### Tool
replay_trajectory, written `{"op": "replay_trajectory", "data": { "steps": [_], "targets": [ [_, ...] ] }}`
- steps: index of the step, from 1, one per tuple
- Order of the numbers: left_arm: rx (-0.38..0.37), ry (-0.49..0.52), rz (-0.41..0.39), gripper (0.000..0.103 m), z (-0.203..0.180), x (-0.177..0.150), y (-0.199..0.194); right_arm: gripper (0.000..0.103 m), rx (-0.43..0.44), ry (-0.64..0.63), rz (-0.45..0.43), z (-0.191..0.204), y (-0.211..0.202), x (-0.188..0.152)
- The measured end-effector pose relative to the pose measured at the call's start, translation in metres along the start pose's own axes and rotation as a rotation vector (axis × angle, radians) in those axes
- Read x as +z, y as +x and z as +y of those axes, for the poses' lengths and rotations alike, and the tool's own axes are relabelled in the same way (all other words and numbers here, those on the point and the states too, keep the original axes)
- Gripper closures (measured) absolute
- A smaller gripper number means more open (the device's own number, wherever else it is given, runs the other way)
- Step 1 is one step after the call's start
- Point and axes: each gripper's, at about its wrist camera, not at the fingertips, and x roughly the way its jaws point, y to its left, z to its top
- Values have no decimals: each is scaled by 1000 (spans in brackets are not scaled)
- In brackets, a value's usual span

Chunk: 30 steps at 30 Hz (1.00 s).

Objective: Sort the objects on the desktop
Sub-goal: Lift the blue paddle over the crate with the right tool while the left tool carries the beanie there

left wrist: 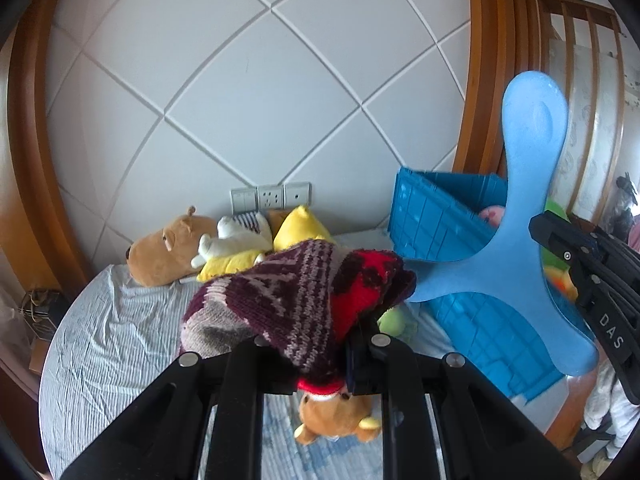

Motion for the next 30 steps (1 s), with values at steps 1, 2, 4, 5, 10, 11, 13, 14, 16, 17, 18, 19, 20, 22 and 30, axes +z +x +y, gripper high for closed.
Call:
{"op": "replay_trajectory", "data": {
  "steps": [1,2,4,5,10,11,13,14,16,17,18,19,20,22,30],
  "targets": [
    [0,4,-14,88,-9,10,-1,95,-1,-5,-12,-6,-2,4],
    [0,11,-28,88,-17,19,-2,95,-4,-9,-25,-12,-4,9],
    [-1,34,-57,88,-35,39,-4,95,-22,-12,-57,-26,-10,21],
    [-2,48,-73,88,-45,49,-4,95,-38,-10,-78,-35,-14,27],
    [-24,96,-105,88,-98,90,7,95,-102,18,-135,-81,-24,53],
    [-31,105,-103,88,-112,98,11,95,-113,22,-141,-91,-25,57],
    [-52,126,-99,88,-143,113,23,95,-135,30,-148,-115,-22,62],
    [-60,134,-99,88,-159,120,30,95,-144,32,-149,-127,-20,64],
    [-74,140,-95,88,-188,130,45,95,-156,41,-146,-157,-12,69],
    [-81,141,-91,88,-202,135,55,95,-161,44,-144,-172,-7,71],
    [-87,137,-85,88,-218,140,66,95,-164,45,-141,-189,-2,73],
    [-92,132,-76,88,-235,146,79,95,-166,46,-138,-205,4,74],
    [-96,124,-64,88,-253,153,94,95,-167,42,-136,-222,11,76],
    [-100,110,-39,88,-284,166,121,95,-175,33,-123,-256,28,79],
    [-32,81,53,88,-359,201,218,95,-127,64,-51,-380,112,87]
  ]
}}
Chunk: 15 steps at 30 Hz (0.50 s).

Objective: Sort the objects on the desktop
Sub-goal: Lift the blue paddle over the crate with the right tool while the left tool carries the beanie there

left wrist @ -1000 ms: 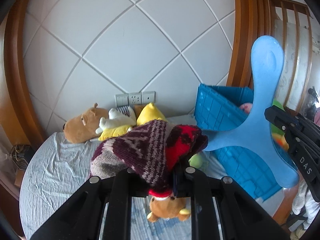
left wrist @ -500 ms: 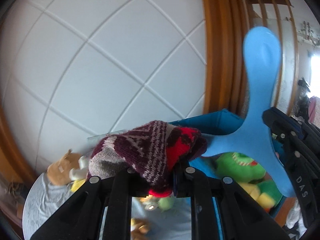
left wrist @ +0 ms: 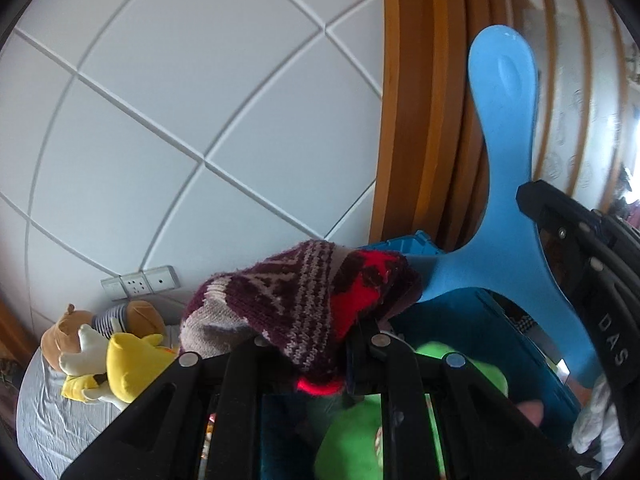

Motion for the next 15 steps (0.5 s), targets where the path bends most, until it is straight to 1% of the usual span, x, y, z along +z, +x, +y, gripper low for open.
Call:
{"op": "replay_trajectory", "data": {
  "steps": [3,6,10,13,15],
  "targets": [
    [25,-1,56,88,-13,3,33,95,20,22,47,-22,37,-6],
    [36,-4,122,88,-16,-2,69,95,42,38,103,-36,71,-17],
    [45,-14,207,88,-16,-12,115,95,61,52,180,-45,110,-35],
    [54,-20,252,88,-11,-21,141,95,78,73,237,-48,132,-52],
    [62,-32,287,84,-5,-28,157,95,81,87,275,-52,146,-61]
  ]
}}
